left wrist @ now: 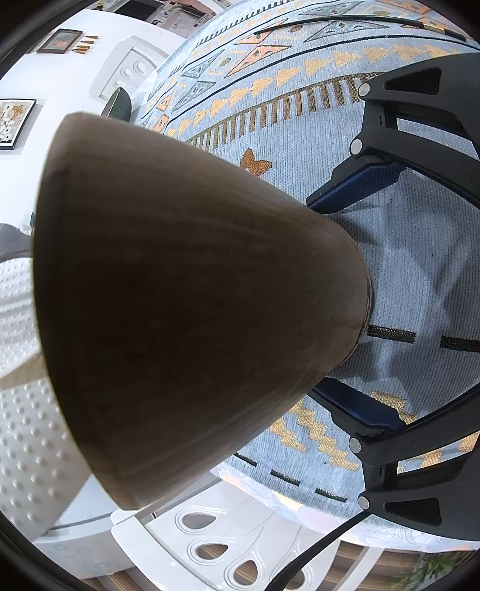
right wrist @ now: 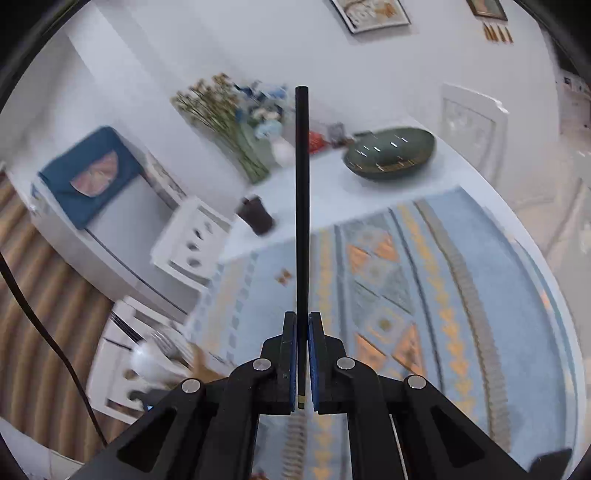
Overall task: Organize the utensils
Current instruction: 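Lift the chopstick upright and carry it over the wooden cup, then lower the chopstick into the cup and open the right gripper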
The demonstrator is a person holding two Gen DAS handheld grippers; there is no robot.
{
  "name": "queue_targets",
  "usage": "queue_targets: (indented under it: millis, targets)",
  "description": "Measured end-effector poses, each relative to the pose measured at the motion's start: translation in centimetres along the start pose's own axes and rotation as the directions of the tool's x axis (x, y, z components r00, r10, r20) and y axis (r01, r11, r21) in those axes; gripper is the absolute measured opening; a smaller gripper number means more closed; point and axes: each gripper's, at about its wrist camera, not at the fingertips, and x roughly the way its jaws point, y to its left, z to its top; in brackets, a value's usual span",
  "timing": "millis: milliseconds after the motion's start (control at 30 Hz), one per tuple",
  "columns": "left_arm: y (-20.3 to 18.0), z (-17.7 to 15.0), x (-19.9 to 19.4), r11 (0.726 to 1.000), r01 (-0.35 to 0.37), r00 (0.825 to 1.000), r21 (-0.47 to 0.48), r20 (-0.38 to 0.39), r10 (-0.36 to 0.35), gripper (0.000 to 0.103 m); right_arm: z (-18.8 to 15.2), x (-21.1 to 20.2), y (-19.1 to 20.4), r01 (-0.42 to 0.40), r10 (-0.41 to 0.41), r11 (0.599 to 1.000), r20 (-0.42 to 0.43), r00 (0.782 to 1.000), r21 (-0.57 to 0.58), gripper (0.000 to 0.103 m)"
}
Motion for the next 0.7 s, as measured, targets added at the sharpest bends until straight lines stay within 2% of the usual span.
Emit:
queue_targets:
  millis: [200,333,467,700]
  targets:
    - [-0.1,0.0,-0.2,1.000,-0.001,1.000,0.002,0.001,0.001,0.090,1.9,2.5,3.8,-0.154,0.154,0.988,-0.023,0.988,0.027,0.005]
    - [-0.1,0.0,-0.4,1.000,-0.001,1.000,0.002,0.010,0.001,0.090,2.1,4.2,7.2,-0.215,0.214,0.977,-0.048,0.976,-0.009,0.005]
    - [0.0,-0.1,-0.5,1.000,-0.001,1.000,0.001,0.012,0.001,0.090,1.8,5.4,10.4,-0.241,0.236,0.967,-0.064,0.970,-0.078,0.005]
    - [0.6,-0.6,-0.8,1.000,0.006,1.000,-0.007,0.027,-0.006,0.090,0.0,8.0,15.0,-0.216,0.199,0.953,-0.098,0.975,-0.214,0.005]
